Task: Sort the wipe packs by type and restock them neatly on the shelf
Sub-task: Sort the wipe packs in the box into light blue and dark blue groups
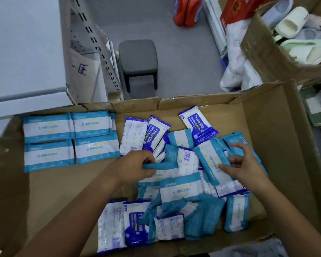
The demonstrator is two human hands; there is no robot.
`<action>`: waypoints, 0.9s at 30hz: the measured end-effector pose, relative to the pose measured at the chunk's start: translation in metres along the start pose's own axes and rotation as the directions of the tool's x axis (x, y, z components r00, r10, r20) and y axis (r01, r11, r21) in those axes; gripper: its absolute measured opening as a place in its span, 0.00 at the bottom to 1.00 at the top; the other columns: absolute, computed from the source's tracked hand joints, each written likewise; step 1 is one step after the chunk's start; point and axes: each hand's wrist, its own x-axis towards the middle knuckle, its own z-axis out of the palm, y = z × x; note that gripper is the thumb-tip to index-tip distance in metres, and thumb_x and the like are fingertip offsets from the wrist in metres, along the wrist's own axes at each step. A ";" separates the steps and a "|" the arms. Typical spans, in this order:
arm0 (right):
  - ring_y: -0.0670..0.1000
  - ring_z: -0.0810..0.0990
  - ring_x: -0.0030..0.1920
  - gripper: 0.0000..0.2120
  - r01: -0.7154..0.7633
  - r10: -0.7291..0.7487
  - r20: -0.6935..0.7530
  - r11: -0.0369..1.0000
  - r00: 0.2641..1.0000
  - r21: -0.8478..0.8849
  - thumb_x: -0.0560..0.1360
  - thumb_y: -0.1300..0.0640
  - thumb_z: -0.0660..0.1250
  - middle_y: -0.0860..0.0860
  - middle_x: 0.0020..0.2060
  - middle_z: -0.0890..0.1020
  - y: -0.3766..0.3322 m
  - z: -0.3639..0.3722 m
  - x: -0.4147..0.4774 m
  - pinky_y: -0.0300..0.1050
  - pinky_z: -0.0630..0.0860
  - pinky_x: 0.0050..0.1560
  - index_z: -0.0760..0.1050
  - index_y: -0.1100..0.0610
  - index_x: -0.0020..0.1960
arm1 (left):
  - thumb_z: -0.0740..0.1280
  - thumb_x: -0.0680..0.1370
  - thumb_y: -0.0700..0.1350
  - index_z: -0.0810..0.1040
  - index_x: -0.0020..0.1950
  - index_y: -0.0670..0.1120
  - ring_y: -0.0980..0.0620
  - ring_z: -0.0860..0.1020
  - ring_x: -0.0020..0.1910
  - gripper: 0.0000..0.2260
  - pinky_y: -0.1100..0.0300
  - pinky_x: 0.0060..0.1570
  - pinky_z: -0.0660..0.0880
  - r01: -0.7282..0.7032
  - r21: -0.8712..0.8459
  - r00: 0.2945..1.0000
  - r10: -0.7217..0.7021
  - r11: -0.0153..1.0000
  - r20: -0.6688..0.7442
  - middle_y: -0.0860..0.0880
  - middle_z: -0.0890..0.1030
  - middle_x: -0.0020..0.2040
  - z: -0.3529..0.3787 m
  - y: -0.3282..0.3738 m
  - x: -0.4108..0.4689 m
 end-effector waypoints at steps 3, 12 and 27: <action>0.48 0.80 0.39 0.22 -0.037 0.033 0.081 0.999 0.996 0.039 0.71 0.69 0.74 0.54 0.42 0.82 -0.009 0.005 0.003 0.41 0.79 0.42 0.76 0.51 0.60 | 0.74 0.74 0.48 0.78 0.53 0.58 0.61 0.80 0.49 0.11 0.54 0.52 0.80 0.021 -0.069 0.999 -0.018 0.997 0.045 0.59 0.82 0.49 -0.004 -0.007 -0.009; 0.51 0.86 0.49 0.16 -0.150 0.087 0.150 0.863 0.985 0.482 0.78 0.71 0.62 0.50 0.51 0.86 -0.050 0.034 0.002 0.47 0.84 0.41 0.74 0.54 0.58 | 0.74 0.74 0.47 0.81 0.54 0.57 0.55 0.82 0.50 0.10 0.48 0.54 0.80 0.052 -0.313 0.994 -0.078 0.948 -0.072 0.55 0.84 0.50 -0.026 -0.029 -0.036; 0.58 0.84 0.56 0.19 -0.052 -0.037 0.163 0.856 0.986 0.514 0.73 0.63 0.73 0.58 0.54 0.85 -0.119 0.103 -0.003 0.60 0.78 0.60 0.76 0.64 0.62 | 0.70 0.77 0.35 0.80 0.53 0.45 0.55 0.84 0.48 0.07 0.62 0.45 0.79 0.071 -0.555 0.949 -0.227 0.829 -0.219 0.52 0.86 0.50 -0.072 -0.046 -0.073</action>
